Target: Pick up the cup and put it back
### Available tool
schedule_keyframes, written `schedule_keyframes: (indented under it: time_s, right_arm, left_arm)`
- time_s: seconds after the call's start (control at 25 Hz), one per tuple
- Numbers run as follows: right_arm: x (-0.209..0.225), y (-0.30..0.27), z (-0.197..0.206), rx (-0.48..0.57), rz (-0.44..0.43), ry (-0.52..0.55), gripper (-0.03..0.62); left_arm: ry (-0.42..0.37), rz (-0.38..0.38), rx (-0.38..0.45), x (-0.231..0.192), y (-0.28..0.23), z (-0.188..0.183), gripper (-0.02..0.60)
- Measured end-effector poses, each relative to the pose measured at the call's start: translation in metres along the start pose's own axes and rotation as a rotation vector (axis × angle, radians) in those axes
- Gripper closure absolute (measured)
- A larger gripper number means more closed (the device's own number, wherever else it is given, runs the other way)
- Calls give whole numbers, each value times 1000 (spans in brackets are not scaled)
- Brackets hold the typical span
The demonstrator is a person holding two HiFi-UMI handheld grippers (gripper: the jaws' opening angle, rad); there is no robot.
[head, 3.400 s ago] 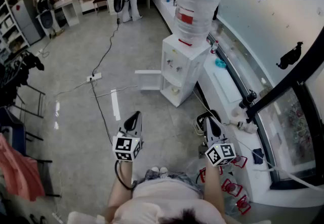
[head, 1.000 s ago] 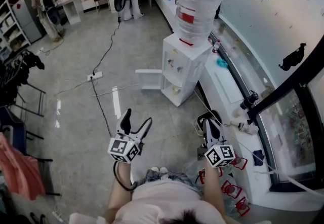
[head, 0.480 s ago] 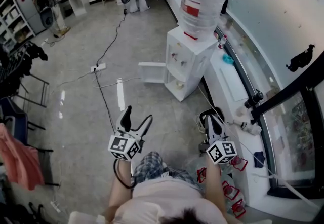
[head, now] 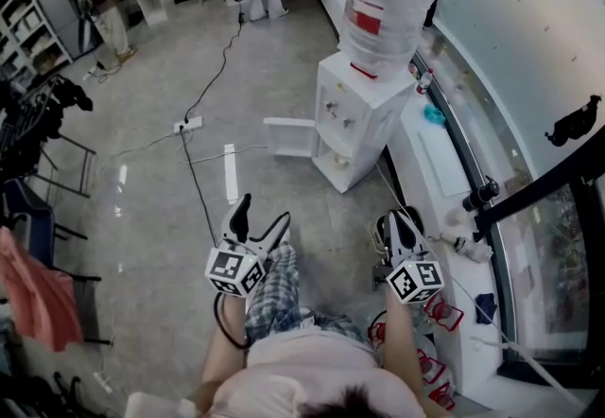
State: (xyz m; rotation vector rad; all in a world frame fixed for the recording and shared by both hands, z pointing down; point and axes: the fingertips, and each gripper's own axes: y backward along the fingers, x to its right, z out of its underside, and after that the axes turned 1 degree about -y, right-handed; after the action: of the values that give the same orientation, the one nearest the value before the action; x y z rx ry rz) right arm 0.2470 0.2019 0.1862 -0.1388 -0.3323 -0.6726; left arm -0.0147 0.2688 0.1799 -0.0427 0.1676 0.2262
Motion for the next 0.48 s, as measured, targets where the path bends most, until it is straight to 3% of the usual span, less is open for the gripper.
schedule_keyframes:
  time_s: [0.24, 0.48]
  right_arm:
    - [13, -40, 0, 12, 2, -9, 577]
    - [31, -112, 5, 30, 39, -8, 577]
  left_arm:
    - [-10, 1, -3, -29, -33, -2, 192]
    - [-7, 23, -22, -87, -96, 3, 192]
